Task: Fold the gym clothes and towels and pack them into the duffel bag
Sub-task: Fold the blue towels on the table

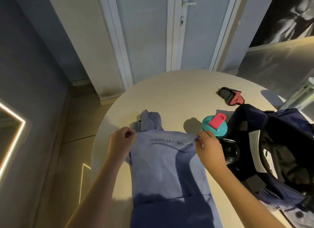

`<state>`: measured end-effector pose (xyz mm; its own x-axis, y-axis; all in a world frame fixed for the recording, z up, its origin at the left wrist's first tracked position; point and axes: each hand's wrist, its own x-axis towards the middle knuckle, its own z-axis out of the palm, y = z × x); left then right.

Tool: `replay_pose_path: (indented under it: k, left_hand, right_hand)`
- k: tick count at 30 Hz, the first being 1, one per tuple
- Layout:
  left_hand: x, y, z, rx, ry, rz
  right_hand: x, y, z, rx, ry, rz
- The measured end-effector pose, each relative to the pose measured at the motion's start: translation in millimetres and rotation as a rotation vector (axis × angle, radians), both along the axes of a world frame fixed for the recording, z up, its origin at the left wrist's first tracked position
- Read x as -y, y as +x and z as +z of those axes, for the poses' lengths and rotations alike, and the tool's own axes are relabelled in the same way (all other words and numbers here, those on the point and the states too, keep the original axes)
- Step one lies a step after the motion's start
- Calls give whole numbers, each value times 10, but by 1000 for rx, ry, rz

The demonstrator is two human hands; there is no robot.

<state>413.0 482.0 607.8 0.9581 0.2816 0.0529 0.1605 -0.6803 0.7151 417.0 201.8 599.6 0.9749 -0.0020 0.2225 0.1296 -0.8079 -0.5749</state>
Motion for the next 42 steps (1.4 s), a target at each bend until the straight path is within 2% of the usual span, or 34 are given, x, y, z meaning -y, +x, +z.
replay_pose_path:
  k: [6, 12, 22, 30, 33, 36, 39, 42]
  left_hand:
    - [238, -879, 36, 55, 19, 22]
    - [407, -1681, -147, 61, 45, 99]
    - [563, -2619, -479, 41, 118, 104]
    - [553, -3079, -945, -23, 141, 44]
    - [565, -3139, -1127, -143, 136, 5]
    - [575, -3206, -1319, -170, 152, -115]
    - [560, -3314, -1503, -214, 252, -188]
    - [560, -3377, -1513, -221, 274, -244]
  right_hand:
    - [347, -763, -33, 24, 95, -54]
    - [589, -1388, -213, 52, 79, -1]
    - [876, -2124, -573, -127, -13, 176]
    - [1003, -2411, -884, -251, -73, 216]
    - [1047, -2493, -1048, -301, -123, 226]
    - [1051, -2588, -1167, -325, -233, 306]
    - [1080, -2726, -1228, -317, -319, 328]
    - [1094, -2844, -1241, -322, -415, 310]
